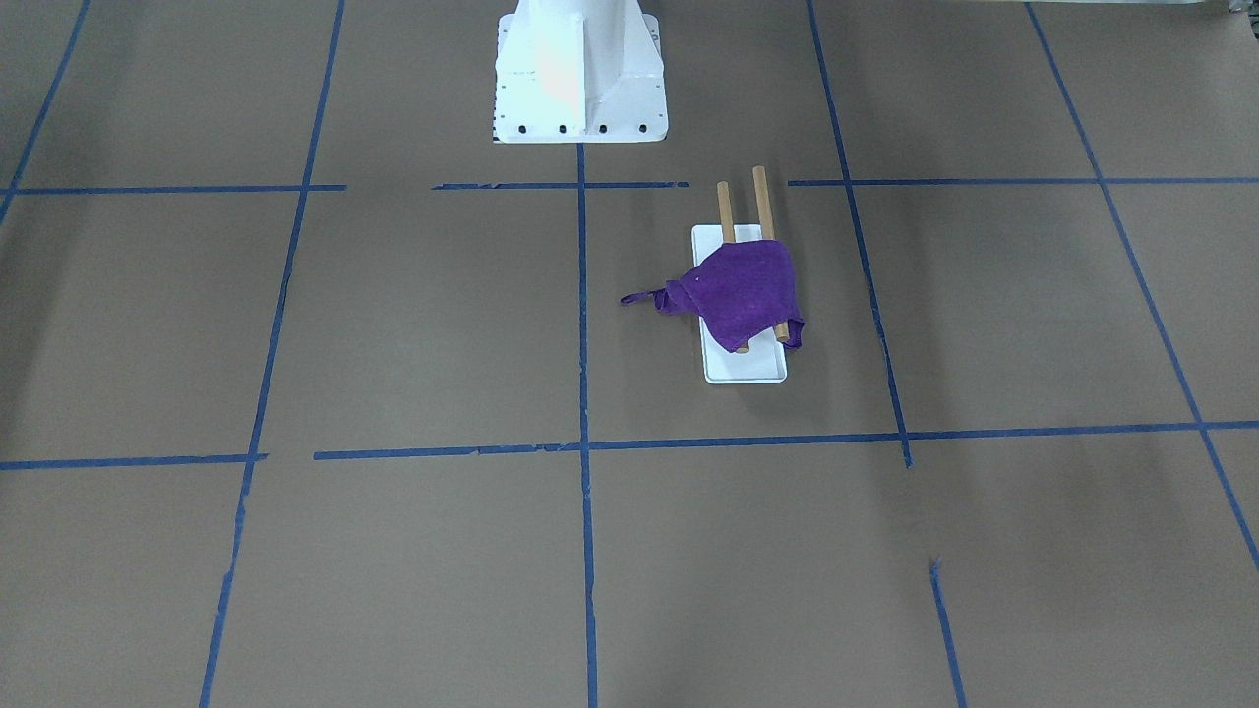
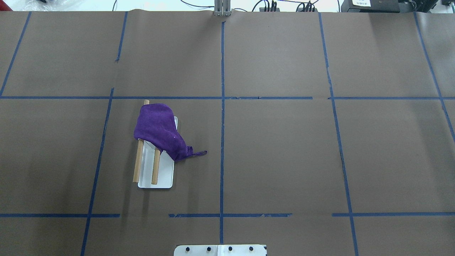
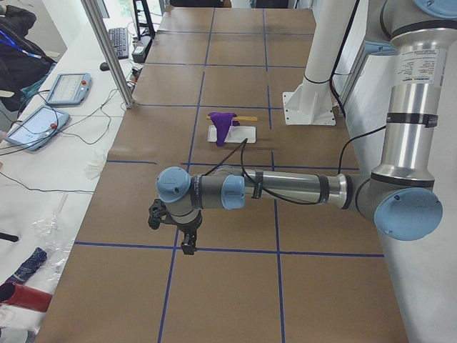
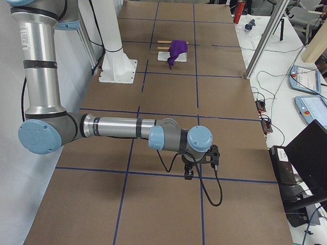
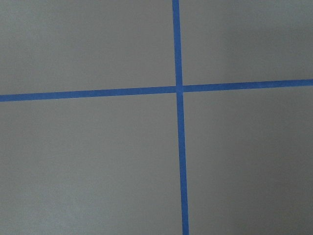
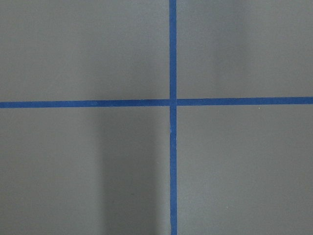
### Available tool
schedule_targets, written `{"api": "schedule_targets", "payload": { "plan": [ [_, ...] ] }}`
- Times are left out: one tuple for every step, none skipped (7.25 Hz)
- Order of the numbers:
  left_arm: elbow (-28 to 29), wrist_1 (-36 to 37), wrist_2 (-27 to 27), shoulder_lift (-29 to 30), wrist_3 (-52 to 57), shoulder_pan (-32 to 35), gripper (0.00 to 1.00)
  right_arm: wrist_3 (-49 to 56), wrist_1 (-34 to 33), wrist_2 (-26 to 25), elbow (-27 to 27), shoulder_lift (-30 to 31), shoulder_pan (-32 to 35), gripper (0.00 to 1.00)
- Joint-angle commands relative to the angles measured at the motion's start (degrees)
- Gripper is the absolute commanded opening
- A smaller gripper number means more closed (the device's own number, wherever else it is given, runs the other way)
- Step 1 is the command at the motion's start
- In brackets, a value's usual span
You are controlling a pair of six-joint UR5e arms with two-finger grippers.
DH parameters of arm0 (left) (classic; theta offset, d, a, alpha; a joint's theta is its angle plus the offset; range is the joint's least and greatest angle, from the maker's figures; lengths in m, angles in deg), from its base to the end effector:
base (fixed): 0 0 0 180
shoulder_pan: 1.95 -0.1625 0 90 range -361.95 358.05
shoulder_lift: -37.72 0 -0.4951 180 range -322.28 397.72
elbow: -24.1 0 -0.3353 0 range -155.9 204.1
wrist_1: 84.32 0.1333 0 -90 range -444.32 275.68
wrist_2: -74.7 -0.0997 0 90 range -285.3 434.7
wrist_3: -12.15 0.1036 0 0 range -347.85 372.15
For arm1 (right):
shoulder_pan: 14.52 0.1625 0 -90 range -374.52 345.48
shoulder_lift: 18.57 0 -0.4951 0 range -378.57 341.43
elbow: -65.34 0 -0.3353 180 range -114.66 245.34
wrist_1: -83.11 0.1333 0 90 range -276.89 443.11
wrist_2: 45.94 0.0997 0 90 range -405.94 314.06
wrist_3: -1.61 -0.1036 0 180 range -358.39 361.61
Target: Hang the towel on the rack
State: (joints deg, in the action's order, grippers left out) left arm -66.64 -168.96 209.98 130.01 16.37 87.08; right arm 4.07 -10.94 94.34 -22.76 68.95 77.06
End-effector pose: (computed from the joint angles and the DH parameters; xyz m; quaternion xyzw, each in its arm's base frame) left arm -0.0520 -0.4522 0.7164 -0.0078 0.3852 0.0340 0.9222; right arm 0.0661 -0.4506 0.7259 -0.0124 -0.4253 0.0059 0.9049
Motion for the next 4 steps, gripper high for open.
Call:
{"api": "schedule_targets", "payload": {
  "plan": [
    [0.21, -0.26, 0.07, 0.0, 0.0, 0.0, 1.0, 0.0, 0.0, -0.01, -0.05, -0.07, 0.0, 1.0],
    [0.39, -0.26, 0.07, 0.09, 0.0, 0.0, 1.0, 0.0, 0.0, -0.01, -0.14, -0.07, 0.0, 1.0],
    [0.47, -0.35, 0.07, 0.09, 0.0, 0.0, 1.0, -0.09, 0.0, -0.01, -0.23, -0.07, 0.0, 1.0],
    [0.39, -0.44, 0.07, 0.09, 0.0, 0.0, 1.0, 0.0, 0.0, 0.08, -0.14, -0.07, 0.0, 1.0]
  ]
}}
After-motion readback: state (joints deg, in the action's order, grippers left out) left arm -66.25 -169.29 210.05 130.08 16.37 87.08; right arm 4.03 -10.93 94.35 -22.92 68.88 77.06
